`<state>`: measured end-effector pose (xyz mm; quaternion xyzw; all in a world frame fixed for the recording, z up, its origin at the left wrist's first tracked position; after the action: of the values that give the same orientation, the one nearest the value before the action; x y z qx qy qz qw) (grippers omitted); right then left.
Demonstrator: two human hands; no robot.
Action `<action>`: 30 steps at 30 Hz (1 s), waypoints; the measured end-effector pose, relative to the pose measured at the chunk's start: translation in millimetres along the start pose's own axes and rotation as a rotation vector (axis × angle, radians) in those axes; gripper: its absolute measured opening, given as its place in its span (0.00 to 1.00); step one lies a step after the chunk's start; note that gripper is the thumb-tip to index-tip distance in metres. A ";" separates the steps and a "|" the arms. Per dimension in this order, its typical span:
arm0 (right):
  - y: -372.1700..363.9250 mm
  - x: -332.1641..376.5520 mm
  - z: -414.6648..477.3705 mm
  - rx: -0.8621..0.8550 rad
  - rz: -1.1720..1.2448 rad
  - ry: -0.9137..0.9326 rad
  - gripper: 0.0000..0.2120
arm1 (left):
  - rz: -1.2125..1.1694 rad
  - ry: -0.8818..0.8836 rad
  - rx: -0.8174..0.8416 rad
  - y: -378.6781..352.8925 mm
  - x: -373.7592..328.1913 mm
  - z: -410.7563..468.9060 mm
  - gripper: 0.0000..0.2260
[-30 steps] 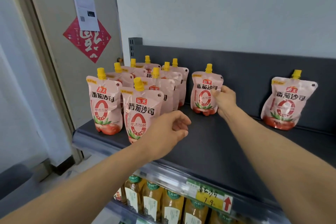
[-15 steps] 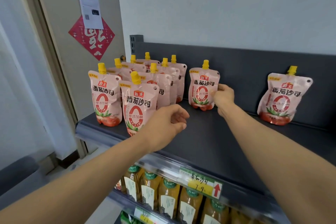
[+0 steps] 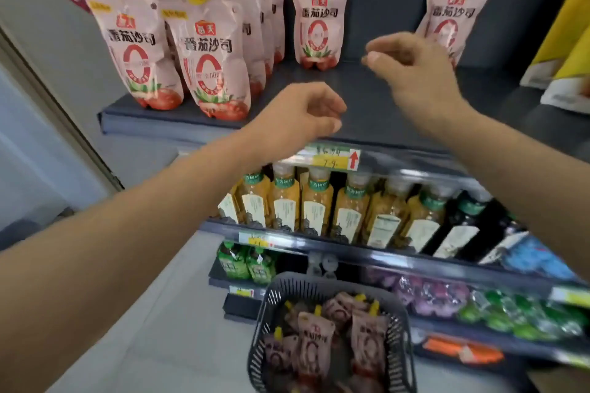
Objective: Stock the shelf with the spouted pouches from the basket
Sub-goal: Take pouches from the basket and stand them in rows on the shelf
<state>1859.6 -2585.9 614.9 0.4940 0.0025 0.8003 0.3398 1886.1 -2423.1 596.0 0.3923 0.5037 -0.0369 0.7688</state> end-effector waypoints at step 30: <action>-82.6 -377.7 -413.0 0.463 -0.497 -1.164 0.16 | 0.445 0.592 0.681 -300.4 390.7 -134.5 0.18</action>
<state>1683.2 -2591.8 77.4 0.8896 0.1042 0.2805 0.3452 1841.4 -2411.9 87.2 0.7124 0.5637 0.0786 0.4105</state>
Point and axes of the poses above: each hand's wrist, its own z-axis towards the middle knuckle, its own y-axis out of the back of the hand, x = y × z, the point moved 3 cm from there along z, towards the middle knuckle, and after that the axes turned 2 degrees about y, right-handed, at the moved point
